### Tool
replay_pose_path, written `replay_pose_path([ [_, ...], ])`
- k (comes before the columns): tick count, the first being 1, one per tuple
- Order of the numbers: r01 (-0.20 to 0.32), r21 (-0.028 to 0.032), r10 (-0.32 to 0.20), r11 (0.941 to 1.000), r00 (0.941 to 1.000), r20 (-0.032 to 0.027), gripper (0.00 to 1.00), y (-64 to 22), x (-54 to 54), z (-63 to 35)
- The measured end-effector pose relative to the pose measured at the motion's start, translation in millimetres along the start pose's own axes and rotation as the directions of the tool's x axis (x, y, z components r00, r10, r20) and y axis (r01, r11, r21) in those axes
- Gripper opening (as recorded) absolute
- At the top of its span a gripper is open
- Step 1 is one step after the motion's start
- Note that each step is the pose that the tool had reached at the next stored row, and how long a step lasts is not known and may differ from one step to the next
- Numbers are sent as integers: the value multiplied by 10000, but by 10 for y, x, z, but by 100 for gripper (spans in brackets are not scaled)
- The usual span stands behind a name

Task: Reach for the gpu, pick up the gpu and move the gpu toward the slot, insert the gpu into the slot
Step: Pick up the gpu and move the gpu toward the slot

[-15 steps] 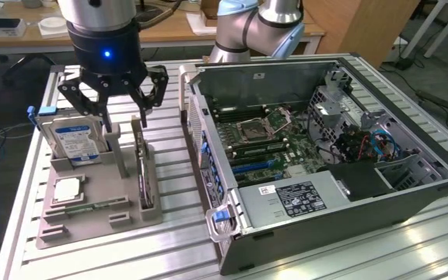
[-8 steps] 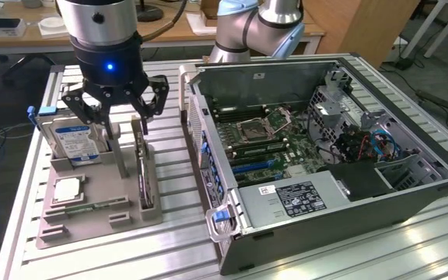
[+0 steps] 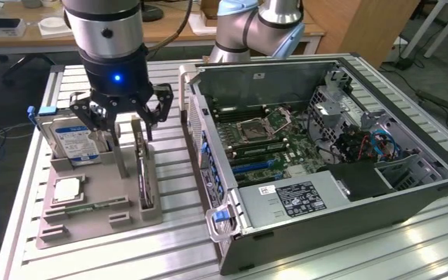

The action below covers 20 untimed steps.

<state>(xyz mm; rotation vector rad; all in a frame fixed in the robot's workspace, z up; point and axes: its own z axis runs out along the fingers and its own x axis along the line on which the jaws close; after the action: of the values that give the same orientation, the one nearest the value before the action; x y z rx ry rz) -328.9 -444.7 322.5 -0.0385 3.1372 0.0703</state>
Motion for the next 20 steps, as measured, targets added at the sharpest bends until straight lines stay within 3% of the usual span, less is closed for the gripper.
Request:
replay_pose_path([
  [9, -25, -6, 25, 10000, 10000, 12, 59, -179, 4, 156],
  [15, -124, -6, 124, 9999, 9999, 15, 59, -188, -4, 264],
  [20, -799, -5, 799, 9968, 9968, 45, 59, -192, -8, 354],
])
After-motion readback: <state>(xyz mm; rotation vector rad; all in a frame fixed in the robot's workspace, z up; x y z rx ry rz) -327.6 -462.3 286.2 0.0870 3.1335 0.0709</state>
